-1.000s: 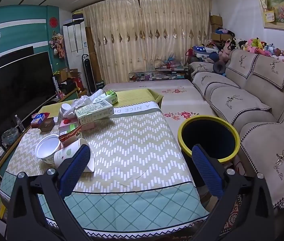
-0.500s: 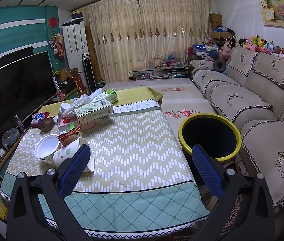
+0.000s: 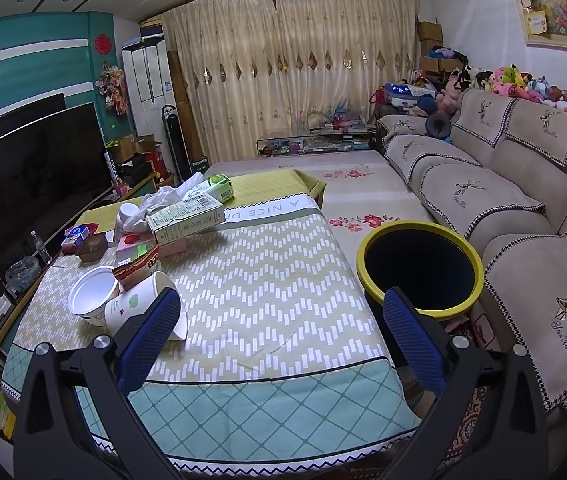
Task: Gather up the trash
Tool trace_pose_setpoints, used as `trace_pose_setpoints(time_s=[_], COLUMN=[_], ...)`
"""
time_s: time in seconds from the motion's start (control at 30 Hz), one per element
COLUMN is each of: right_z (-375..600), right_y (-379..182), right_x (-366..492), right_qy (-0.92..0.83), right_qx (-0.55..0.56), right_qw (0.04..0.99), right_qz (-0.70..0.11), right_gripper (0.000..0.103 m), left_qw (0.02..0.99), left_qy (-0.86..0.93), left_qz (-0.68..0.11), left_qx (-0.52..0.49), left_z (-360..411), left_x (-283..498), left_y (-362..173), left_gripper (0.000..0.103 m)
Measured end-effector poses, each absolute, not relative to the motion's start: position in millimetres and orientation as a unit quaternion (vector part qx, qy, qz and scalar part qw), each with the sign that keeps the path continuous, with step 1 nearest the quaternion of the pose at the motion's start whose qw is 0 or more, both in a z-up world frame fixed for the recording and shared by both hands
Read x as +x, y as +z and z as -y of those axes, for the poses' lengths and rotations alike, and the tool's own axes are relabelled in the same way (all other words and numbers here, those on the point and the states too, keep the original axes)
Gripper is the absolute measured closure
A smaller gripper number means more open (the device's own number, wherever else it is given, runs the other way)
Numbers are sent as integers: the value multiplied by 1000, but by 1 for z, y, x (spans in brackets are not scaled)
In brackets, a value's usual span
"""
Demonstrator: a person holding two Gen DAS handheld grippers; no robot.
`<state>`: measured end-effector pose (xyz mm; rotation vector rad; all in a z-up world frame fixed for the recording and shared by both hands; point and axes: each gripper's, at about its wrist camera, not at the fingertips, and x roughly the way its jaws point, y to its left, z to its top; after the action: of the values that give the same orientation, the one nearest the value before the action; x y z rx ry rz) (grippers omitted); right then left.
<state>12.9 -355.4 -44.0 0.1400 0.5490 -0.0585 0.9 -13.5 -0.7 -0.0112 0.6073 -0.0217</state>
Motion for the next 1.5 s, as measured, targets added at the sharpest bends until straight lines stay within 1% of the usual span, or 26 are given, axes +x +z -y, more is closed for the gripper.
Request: trace_pose_setpoints(time_s=[1.5], right_z=[356], right_y=[-52], right_x=[17], right_qy=[-29], right_qx=[75], right_qw=[957], right_qz=[-279], right_gripper=[6], left_qw=[950], left_qy=[-17], left_qz=[-311], left_qx=[-1], left_z=[20], left_x=[9], left_y=[-3], left_gripper=[4])
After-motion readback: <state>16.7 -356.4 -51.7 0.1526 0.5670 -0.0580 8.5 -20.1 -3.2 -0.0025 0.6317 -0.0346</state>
